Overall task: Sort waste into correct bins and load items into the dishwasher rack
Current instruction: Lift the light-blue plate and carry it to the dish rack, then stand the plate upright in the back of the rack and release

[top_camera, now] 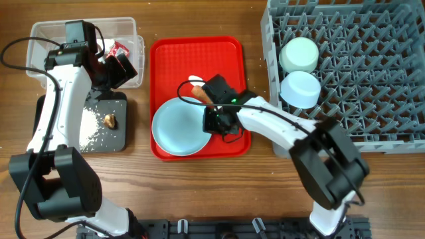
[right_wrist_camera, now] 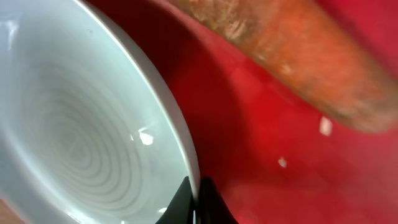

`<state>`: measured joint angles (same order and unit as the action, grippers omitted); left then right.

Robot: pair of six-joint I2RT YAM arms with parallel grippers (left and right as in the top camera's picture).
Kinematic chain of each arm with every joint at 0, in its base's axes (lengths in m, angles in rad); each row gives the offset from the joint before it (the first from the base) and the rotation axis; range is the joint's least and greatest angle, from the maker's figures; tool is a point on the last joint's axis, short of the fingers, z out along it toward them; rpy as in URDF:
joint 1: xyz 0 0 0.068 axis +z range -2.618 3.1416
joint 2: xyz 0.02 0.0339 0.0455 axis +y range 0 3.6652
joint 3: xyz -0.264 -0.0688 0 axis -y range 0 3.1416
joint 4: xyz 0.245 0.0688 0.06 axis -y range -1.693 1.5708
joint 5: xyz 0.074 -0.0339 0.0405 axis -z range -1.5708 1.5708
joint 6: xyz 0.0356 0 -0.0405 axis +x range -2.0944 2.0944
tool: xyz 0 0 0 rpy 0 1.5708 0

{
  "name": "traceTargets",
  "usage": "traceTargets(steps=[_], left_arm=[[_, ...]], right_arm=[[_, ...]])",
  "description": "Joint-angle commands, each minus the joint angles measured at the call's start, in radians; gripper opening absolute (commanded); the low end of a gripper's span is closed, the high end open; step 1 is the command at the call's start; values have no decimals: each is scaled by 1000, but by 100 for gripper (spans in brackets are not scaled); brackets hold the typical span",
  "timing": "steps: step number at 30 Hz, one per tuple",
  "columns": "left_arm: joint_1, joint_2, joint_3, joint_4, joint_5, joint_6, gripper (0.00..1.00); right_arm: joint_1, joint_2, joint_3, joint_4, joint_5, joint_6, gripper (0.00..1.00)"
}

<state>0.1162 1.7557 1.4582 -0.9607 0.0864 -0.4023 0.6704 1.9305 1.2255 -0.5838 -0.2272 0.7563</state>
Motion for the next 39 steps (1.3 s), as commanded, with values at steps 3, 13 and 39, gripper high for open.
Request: traceTargets(steps=[3,13,39], left_arm=[[-3,-18,14,2,-10,5,100],[-3,-18,14,2,-10,5,100],[-3,-18,14,2,-10,5,100]], right_arm=[[-64,-294,34,-41,24,-179,4],[-337,-611,34,-225,595,-350,4],[-734,-177,31,562,1062,-1367,5]])
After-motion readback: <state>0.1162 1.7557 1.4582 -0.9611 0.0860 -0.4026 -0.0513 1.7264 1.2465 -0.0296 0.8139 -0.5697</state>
